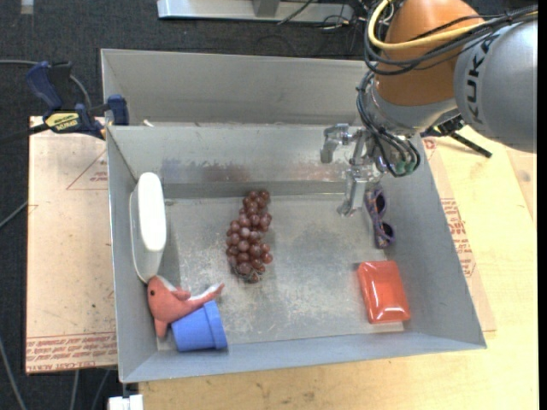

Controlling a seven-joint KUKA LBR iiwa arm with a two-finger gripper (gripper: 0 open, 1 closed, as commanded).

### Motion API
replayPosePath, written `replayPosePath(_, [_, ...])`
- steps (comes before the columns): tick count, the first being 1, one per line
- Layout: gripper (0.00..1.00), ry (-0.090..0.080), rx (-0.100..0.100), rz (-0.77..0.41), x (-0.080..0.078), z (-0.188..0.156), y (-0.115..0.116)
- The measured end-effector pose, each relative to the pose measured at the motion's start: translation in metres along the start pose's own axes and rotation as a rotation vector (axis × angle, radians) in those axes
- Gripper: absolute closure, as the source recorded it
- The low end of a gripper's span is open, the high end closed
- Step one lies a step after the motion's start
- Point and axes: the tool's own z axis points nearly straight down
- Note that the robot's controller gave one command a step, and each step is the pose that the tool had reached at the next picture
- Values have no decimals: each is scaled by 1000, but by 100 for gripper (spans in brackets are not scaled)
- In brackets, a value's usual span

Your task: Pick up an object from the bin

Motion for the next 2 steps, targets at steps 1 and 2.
replayPosePath(1, [0, -1, 7, 5, 0, 1, 12])
replayPosePath(2, [0, -10, 1, 25, 3, 41, 69])
